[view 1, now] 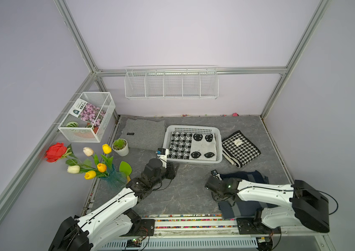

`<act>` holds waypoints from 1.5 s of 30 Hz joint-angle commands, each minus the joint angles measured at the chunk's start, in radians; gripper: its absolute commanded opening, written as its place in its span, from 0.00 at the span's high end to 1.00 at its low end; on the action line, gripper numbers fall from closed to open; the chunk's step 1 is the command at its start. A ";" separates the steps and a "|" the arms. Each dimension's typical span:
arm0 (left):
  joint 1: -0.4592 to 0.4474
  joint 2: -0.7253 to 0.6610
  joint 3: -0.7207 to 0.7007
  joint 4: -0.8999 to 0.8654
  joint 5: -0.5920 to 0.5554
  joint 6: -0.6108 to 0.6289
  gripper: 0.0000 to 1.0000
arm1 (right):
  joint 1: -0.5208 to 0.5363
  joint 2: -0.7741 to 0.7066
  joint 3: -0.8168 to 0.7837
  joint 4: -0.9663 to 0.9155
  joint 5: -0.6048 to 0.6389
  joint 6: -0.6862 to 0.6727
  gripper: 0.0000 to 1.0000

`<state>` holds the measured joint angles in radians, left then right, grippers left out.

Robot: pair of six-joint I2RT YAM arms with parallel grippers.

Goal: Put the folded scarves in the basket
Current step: Adjust the scarf at the center of the board.

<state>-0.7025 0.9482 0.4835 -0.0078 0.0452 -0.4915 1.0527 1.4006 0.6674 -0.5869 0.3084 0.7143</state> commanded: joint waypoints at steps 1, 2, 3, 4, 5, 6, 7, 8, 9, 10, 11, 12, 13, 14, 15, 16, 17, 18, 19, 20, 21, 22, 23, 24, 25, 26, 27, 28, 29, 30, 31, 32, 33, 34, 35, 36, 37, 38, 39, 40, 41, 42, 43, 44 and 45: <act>0.000 0.001 -0.006 0.009 0.013 0.011 0.54 | 0.009 0.108 0.019 0.106 -0.165 -0.034 0.49; 0.000 -0.002 -0.006 0.009 0.015 0.009 0.54 | 0.012 0.124 0.041 0.121 -0.173 -0.035 0.49; 0.000 -0.003 -0.006 0.009 0.019 0.006 0.54 | 0.017 0.142 0.063 0.145 -0.187 -0.034 0.49; 0.001 -0.007 -0.006 0.009 0.022 0.004 0.54 | 0.019 0.157 0.085 0.178 -0.208 -0.034 0.50; 0.000 -0.007 -0.007 0.009 0.022 0.004 0.54 | 0.022 0.170 0.103 0.208 -0.228 -0.033 0.50; 0.000 -0.010 -0.007 0.009 0.023 0.003 0.54 | 0.027 0.187 0.126 0.238 -0.247 -0.030 0.50; 0.000 -0.010 -0.009 0.011 0.024 0.002 0.54 | 0.032 0.206 0.150 0.271 -0.267 -0.029 0.49; 0.000 -0.009 -0.009 0.011 0.024 -0.001 0.54 | 0.034 0.222 0.169 0.305 -0.298 -0.030 0.49; 0.000 -0.007 -0.007 0.012 0.027 -0.001 0.54 | 0.035 0.239 0.189 0.346 -0.332 -0.031 0.48; 0.001 -0.002 -0.007 0.015 0.030 -0.002 0.54 | 0.035 0.250 0.213 0.377 -0.367 -0.036 0.47; 0.000 0.002 -0.008 0.017 0.033 -0.004 0.54 | 0.035 0.254 0.233 0.385 -0.388 -0.045 0.47; 0.000 0.006 -0.007 0.016 0.036 -0.005 0.54 | 0.032 0.246 0.252 0.377 -0.395 -0.052 0.47; 0.000 0.012 -0.006 0.015 0.036 -0.006 0.54 | 0.026 0.226 0.262 0.365 -0.397 -0.058 0.47; 0.000 0.017 -0.006 0.015 0.037 -0.007 0.54 | 0.022 0.198 0.258 0.360 -0.396 -0.066 0.47; 0.000 0.022 -0.005 0.017 0.039 -0.011 0.54 | 0.014 0.159 0.246 0.344 -0.388 -0.072 0.47; 0.000 0.027 -0.006 0.018 0.041 -0.018 0.54 | 0.003 0.118 0.235 0.317 -0.377 -0.080 0.47; 0.000 0.032 -0.007 0.020 0.047 -0.026 0.54 | -0.006 0.084 0.224 0.293 -0.369 -0.092 0.47; 0.000 0.037 -0.009 0.021 0.055 -0.036 0.54 | -0.018 0.045 0.205 0.268 -0.364 -0.109 0.47; 0.000 0.040 -0.013 0.026 0.069 -0.046 0.54 | -0.033 0.007 0.187 0.240 -0.357 -0.127 0.47; 0.000 0.041 -0.017 0.029 0.079 -0.054 0.54 | -0.046 -0.025 0.171 0.218 -0.352 -0.146 0.47; 0.000 0.041 -0.025 0.032 0.091 -0.064 0.53 | -0.061 -0.062 0.150 0.194 -0.344 -0.176 0.47; 0.000 0.039 -0.038 0.037 0.103 -0.074 0.52 | -0.077 -0.100 0.129 0.168 -0.318 -0.203 0.47; 0.000 0.040 -0.054 0.045 0.114 -0.081 0.51 | -0.093 -0.129 0.109 0.152 -0.290 -0.222 0.47; 0.000 0.043 -0.074 0.053 0.121 -0.092 0.49 | -0.121 -0.167 0.080 0.147 -0.272 -0.243 0.47; 0.000 0.051 -0.094 0.067 0.134 -0.098 0.47 | -0.160 -0.199 0.047 0.157 -0.277 -0.255 0.47; 0.000 0.061 -0.108 0.076 0.146 -0.100 0.46 | -0.199 -0.225 0.019 0.175 -0.286 -0.263 0.47; 0.000 0.080 -0.116 0.075 0.151 -0.105 0.45 | -0.240 -0.252 -0.016 0.202 -0.296 -0.273 0.47; -0.001 0.099 -0.119 0.076 0.164 -0.104 0.43 | -0.275 -0.277 -0.049 0.236 -0.313 -0.284 0.47; 0.000 0.115 -0.121 0.082 0.173 -0.108 0.41 | -0.298 -0.298 -0.074 0.267 -0.325 -0.291 0.47; -0.001 0.133 -0.127 0.091 0.177 -0.113 0.40 | -0.313 -0.320 -0.095 0.283 -0.318 -0.290 0.47; 0.000 0.152 -0.132 0.106 0.183 -0.119 0.39 | -0.314 -0.346 -0.090 0.261 -0.306 -0.288 0.47; -0.001 0.167 -0.135 0.120 0.189 -0.120 0.38 | -0.313 -0.373 -0.088 0.249 -0.305 -0.296 0.47; -0.003 0.187 -0.135 0.137 0.195 -0.121 0.35 | -0.314 -0.408 -0.101 0.255 -0.293 -0.295 0.47; -0.005 0.213 -0.132 0.154 0.213 -0.117 0.33 | -0.314 -0.445 -0.121 0.267 -0.272 -0.288 0.46; -0.004 0.238 -0.128 0.178 0.238 -0.121 0.33 | -0.316 -0.479 -0.139 0.273 -0.250 -0.283 0.46; -0.006 0.261 -0.128 0.198 0.257 -0.126 0.33 | -0.316 -0.505 -0.148 0.266 -0.234 -0.286 0.46; -0.008 0.292 -0.125 0.216 0.271 -0.133 0.32 | -0.318 -0.529 -0.153 0.251 -0.213 -0.291 0.45; -0.013 0.320 -0.118 0.223 0.277 -0.134 0.32 | -0.319 -0.549 -0.160 0.238 -0.194 -0.291 0.45; -0.016 0.343 -0.112 0.227 0.281 -0.134 0.32 | -0.320 -0.564 -0.166 0.233 -0.183 -0.285 0.44; -0.017 0.370 -0.107 0.230 0.291 -0.132 0.32 | -0.320 -0.574 -0.172 0.228 -0.181 -0.280 0.44; -0.017 0.395 -0.100 0.234 0.299 -0.132 0.32 | -0.321 -0.582 -0.175 0.230 -0.185 -0.276 0.44; -0.017 0.412 -0.100 0.243 0.306 -0.134 0.32 | -0.321 -0.586 -0.178 0.231 -0.186 -0.276 0.44; -0.020 0.431 -0.097 0.255 0.310 -0.140 0.32 | -0.321 -0.587 -0.176 0.229 -0.184 -0.276 0.44; -0.024 0.448 -0.096 0.264 0.316 -0.143 0.32 | -0.320 -0.584 -0.175 0.226 -0.180 -0.278 0.44; -0.028 0.462 -0.093 0.272 0.322 -0.149 0.32 | -0.320 -0.582 -0.172 0.224 -0.177 -0.278 0.44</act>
<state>-0.7193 1.3666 0.3798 0.2451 0.3309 -0.6254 0.7372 0.8234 0.5095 -0.3519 0.0986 0.4438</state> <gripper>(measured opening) 0.677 0.561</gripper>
